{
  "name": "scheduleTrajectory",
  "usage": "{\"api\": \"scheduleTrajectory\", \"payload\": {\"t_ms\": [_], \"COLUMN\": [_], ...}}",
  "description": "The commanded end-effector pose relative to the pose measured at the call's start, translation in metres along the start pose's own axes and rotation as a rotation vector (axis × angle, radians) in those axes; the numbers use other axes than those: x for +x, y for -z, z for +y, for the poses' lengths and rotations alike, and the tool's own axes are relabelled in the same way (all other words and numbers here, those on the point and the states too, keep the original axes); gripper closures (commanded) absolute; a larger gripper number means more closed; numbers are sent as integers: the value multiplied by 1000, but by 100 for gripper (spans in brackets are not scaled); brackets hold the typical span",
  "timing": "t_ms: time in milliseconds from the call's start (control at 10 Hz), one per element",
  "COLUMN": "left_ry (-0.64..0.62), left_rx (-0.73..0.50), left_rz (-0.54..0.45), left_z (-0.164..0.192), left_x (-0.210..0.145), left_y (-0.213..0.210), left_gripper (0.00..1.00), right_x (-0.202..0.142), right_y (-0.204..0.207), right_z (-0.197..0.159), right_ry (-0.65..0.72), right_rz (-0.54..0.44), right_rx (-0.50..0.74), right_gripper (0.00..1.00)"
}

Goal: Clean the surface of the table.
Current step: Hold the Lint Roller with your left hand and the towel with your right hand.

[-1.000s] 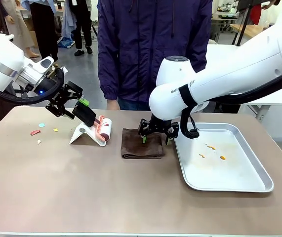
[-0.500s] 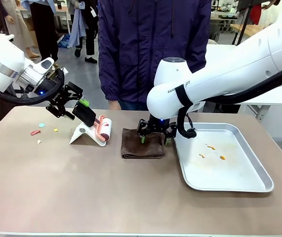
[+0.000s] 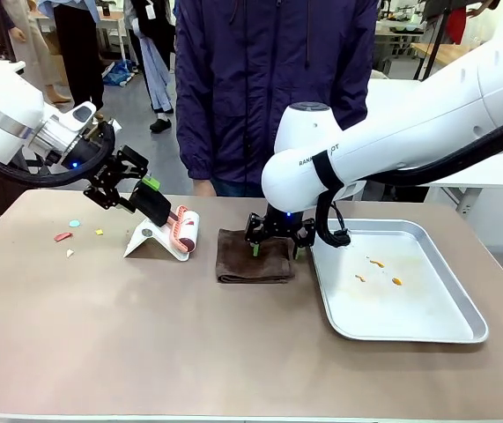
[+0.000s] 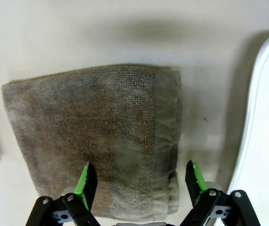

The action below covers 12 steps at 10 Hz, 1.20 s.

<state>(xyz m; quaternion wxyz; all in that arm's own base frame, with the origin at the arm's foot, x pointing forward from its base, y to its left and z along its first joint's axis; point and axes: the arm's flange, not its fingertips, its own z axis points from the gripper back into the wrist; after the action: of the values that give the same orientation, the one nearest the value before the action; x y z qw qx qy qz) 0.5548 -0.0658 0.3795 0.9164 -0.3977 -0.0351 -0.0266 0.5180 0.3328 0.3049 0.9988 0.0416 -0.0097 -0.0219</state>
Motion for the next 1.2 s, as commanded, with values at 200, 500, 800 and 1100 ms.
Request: {"api": "scheduleTrajectory", "payload": {"t_ms": [200,500,800,1100], "left_ry": [-3,-4,0,-1], "left_rx": [-7,-9,-9,-11], "left_rz": [-10,-20,-20,-18], "left_z": [-4,-4,-4,-4], "left_x": [2,1,0,0], "left_y": [1,0,0,-1], "left_gripper": [100,94,100,100], "right_x": [4,5,5,5], "right_y": [0,0,2,3], "right_z": [6,7,6,5], "right_ry": [50,42,47,52], "right_rz": [6,14,26,37], "right_rx": [-5,-5,1,10], "right_gripper": [64,100,100,100]}}
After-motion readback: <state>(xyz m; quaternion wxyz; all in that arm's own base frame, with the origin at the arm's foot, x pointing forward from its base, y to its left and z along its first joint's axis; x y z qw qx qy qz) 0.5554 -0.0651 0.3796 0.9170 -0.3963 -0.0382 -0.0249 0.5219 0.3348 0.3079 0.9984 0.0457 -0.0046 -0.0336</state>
